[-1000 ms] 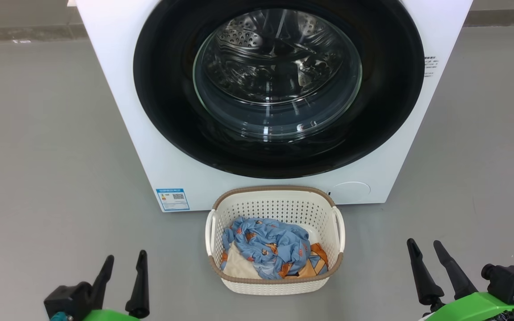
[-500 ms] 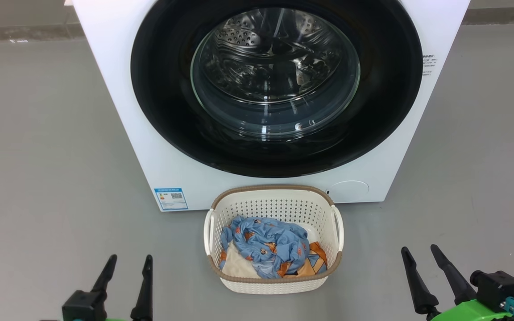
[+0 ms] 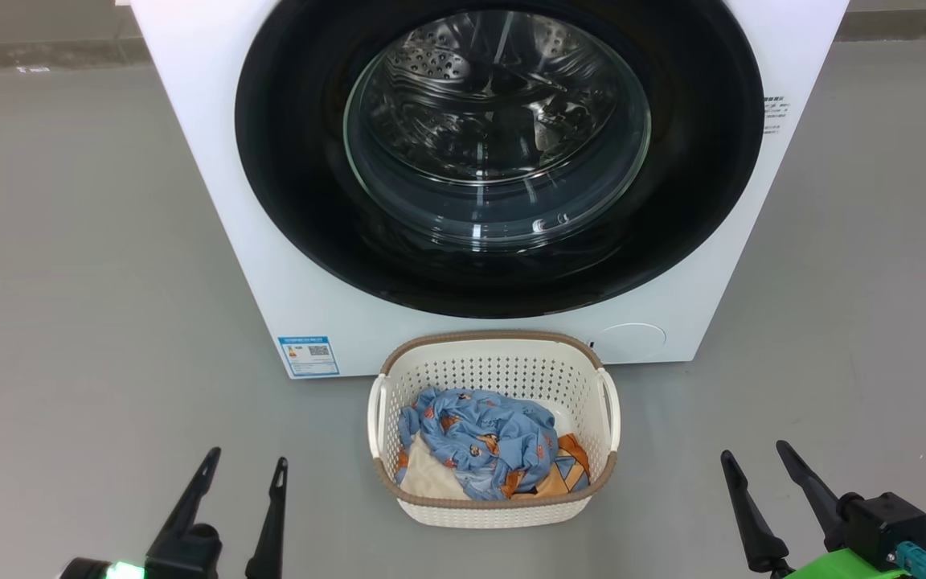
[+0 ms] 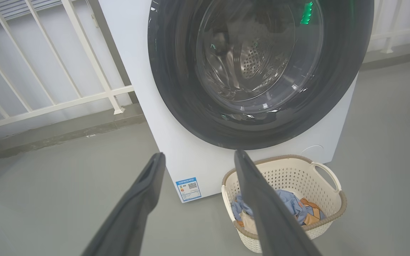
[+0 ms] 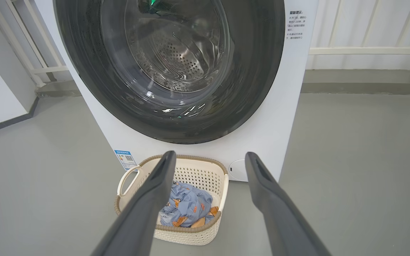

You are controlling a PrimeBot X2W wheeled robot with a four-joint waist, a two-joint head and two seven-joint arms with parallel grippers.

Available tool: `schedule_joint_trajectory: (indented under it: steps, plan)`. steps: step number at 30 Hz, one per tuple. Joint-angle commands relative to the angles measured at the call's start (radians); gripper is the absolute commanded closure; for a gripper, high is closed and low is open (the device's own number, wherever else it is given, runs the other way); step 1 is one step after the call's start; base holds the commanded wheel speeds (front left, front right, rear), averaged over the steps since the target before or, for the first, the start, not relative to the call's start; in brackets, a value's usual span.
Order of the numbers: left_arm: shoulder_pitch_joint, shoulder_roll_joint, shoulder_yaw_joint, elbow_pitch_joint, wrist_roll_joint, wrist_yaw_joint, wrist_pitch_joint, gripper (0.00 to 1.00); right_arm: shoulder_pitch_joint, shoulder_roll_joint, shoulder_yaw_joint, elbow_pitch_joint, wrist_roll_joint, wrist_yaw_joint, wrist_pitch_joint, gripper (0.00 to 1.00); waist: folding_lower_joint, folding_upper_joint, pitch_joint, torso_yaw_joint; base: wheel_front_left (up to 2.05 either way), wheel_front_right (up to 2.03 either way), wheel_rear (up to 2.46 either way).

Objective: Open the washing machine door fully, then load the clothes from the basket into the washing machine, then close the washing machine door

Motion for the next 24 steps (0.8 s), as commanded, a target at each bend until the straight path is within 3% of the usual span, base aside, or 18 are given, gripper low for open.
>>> schedule_joint_trajectory:
  steps: [1, 24]
  plan:
    - [-0.015, 0.02, 0.03, -0.031, 0.036, 0.01, -0.016, 0.0, -0.014, -0.018, 0.026, -0.021, -0.032, 0.002, -0.017, 0.0, 0.0, 0.0, 0.0, 0.001, 0.0, 0.0, 0.0]
    - [-0.009, -0.003, 0.102, 0.026, 0.04, -0.01, -0.021, 0.0, -0.019, -0.016, 0.01, -0.019, -0.055, 0.002, -0.021, 0.0, 0.0, 0.0, 0.001, 0.004, 0.0, 0.0, 0.0]
